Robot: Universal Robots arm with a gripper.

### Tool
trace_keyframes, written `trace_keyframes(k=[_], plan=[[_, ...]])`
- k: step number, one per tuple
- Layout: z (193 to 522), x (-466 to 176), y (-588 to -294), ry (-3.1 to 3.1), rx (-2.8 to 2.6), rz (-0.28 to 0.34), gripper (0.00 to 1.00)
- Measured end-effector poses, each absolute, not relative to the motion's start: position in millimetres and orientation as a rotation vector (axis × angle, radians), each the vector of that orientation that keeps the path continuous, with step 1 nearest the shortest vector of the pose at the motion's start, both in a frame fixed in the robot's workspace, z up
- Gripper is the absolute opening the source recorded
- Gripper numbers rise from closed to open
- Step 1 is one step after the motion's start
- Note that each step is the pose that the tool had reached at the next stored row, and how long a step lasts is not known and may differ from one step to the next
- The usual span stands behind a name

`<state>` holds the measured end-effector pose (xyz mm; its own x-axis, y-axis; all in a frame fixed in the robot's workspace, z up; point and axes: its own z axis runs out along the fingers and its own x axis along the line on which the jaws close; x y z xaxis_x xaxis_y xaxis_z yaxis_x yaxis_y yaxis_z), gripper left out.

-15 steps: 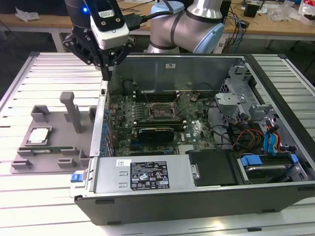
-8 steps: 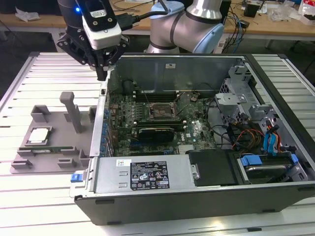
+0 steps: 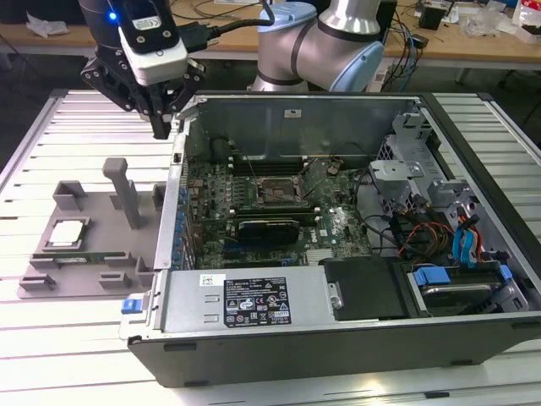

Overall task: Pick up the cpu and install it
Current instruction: 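Reach for the cpu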

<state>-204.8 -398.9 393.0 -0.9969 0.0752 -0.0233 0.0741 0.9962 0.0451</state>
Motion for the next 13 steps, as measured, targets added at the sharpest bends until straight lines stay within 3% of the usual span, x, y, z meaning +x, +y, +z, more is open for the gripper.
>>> trace_keyframes(k=[13], plan=[[393, -230, -399, 3.114, 0.117, 0.069, 0.11]])
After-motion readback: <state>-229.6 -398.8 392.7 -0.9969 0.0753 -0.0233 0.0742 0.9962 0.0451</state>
